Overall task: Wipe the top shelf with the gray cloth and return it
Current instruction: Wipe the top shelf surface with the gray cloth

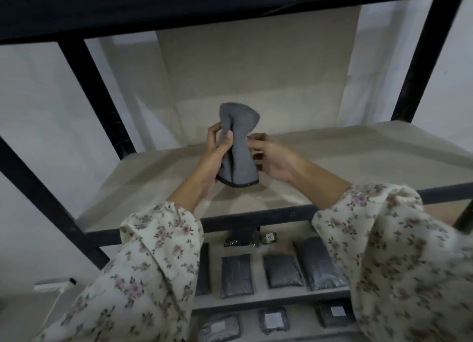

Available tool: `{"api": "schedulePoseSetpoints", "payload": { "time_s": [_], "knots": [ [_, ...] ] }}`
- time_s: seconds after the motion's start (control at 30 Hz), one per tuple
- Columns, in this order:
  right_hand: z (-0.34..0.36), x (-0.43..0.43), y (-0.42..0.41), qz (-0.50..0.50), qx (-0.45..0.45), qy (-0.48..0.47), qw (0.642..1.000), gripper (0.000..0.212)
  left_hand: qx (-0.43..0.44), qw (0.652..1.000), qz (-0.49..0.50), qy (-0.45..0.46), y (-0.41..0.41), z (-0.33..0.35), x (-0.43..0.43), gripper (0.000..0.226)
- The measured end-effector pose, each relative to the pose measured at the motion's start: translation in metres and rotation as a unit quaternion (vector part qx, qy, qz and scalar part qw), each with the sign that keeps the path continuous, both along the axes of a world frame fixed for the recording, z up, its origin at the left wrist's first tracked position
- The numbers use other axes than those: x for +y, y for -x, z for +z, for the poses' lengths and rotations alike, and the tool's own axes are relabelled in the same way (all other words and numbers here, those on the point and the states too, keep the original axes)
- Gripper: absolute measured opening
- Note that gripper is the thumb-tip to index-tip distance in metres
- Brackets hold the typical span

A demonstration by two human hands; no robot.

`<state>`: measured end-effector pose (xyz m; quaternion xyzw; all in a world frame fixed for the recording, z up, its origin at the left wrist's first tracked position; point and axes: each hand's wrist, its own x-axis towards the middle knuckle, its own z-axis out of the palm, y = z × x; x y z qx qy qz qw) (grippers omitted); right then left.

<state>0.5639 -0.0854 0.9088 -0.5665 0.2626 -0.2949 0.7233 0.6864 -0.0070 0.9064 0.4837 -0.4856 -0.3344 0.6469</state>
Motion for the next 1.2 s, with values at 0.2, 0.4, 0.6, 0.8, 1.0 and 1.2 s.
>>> {"api": "schedulePoseSetpoints", "payload": {
  "time_s": [0.2, 0.4, 0.6, 0.8, 1.0, 1.2],
  "knots": [
    [-0.01, -0.014, 0.027, -0.103, 0.213, 0.252, 0.938, 0.035, -0.239, 0.968, 0.017, -0.077, -0.013, 0.006, 0.0, 0.031],
    [-0.043, -0.036, 0.119, -0.057, 0.42, 0.479, 0.769, 0.031, -0.634, 0.725, 0.135, -0.231, -0.023, -0.02, -0.01, 0.067],
    [-0.076, -0.035, 0.166, 0.059, 0.483, 0.625, 0.61, 0.104, -0.684, 0.705, 0.136, -0.128, 0.027, -0.045, 0.004, 0.045],
    [-0.081, -0.04, 0.163, 0.055, 0.47, 0.657, 0.587, 0.109, -0.642, 0.761, -0.015, -0.092, 0.088, -0.044, 0.025, 0.05],
    [-0.08, -0.041, 0.159, 0.051, 0.46, 0.646, 0.607, 0.11, -0.592, 0.792, 0.086, -0.121, 0.061, -0.029, -0.007, 0.046],
    [-0.084, -0.045, 0.158, 0.044, 0.457, 0.655, 0.6, 0.111, -0.615, 0.775, 0.015, -0.146, 0.073, -0.036, -0.005, 0.041]
  ]
}}
